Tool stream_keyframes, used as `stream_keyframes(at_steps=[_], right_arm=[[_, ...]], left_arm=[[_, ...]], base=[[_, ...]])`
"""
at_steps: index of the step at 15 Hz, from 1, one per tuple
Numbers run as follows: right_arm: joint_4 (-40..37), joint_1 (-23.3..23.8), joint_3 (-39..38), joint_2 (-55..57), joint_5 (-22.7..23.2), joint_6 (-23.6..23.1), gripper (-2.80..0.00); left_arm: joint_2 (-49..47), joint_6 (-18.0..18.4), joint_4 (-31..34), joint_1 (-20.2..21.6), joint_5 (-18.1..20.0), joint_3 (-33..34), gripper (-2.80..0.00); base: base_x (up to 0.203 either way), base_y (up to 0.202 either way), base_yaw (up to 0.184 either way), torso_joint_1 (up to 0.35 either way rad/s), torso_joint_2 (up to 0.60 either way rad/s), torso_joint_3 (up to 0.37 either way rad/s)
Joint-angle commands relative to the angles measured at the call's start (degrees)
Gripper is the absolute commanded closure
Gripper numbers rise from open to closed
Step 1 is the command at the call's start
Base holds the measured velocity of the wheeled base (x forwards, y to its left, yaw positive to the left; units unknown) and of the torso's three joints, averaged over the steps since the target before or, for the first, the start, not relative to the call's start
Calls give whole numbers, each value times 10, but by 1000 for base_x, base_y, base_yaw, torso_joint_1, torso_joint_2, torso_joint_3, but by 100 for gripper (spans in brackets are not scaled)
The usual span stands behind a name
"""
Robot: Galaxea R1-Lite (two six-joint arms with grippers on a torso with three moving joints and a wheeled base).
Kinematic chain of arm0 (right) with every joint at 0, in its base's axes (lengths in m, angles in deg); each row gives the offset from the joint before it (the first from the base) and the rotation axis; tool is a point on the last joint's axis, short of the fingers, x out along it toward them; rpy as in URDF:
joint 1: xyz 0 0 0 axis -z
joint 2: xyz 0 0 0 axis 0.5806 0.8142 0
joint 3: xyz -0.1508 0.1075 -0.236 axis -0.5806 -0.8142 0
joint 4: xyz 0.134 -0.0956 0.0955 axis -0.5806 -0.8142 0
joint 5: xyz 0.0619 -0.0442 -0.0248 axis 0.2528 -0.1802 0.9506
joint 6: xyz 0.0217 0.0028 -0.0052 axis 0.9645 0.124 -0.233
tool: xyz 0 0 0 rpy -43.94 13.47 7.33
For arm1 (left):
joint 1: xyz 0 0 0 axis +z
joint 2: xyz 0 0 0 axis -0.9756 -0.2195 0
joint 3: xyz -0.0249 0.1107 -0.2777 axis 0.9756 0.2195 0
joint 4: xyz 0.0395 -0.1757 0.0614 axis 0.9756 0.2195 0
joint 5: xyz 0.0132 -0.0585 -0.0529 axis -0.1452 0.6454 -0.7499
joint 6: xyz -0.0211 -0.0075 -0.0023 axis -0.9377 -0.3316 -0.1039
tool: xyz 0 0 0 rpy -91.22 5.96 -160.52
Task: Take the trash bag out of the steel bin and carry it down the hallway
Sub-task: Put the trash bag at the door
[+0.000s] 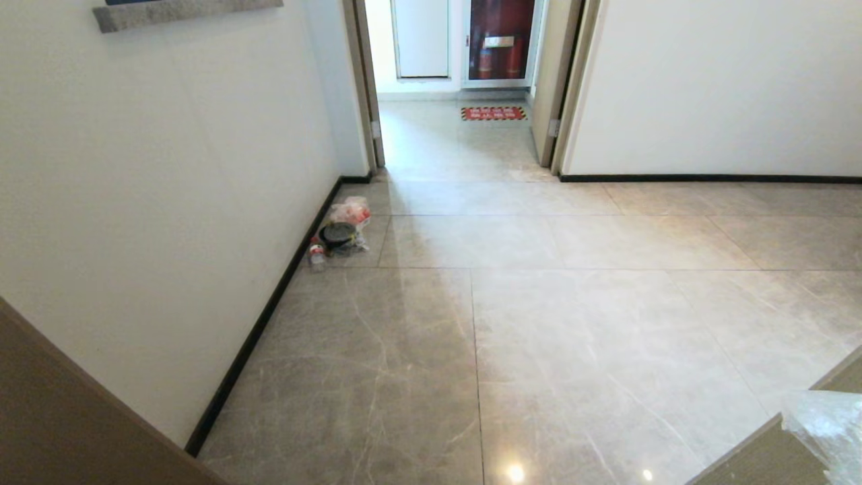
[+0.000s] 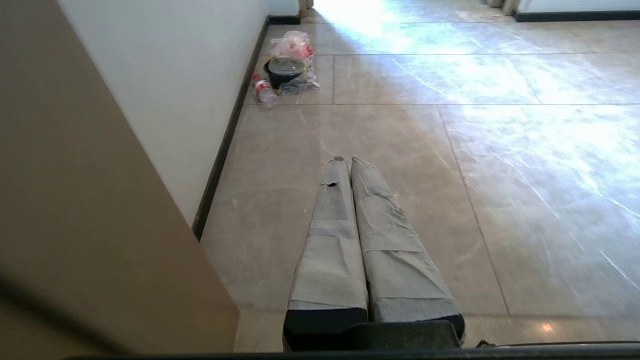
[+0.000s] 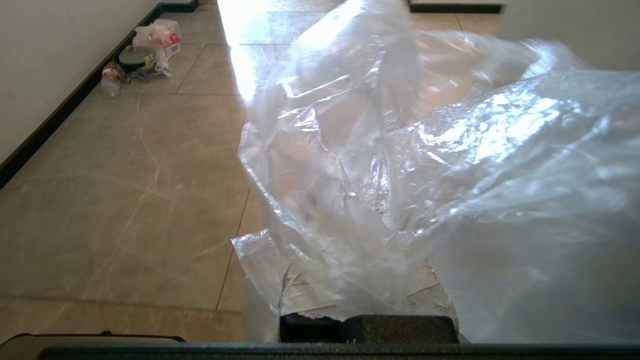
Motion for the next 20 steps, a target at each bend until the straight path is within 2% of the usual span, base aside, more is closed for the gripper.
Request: stream_keyframes(at_steps=[1, 20], right_arm=[[0, 0, -1, 1, 0, 0, 0], [0, 0, -1, 1, 0, 0, 0]], left_arm=[[0, 0, 0, 0, 0, 0, 0], [0, 0, 0, 0, 0, 0, 0]], base=[[195, 0, 0, 7, 11, 7], [195, 0, 1, 3, 2, 2]])
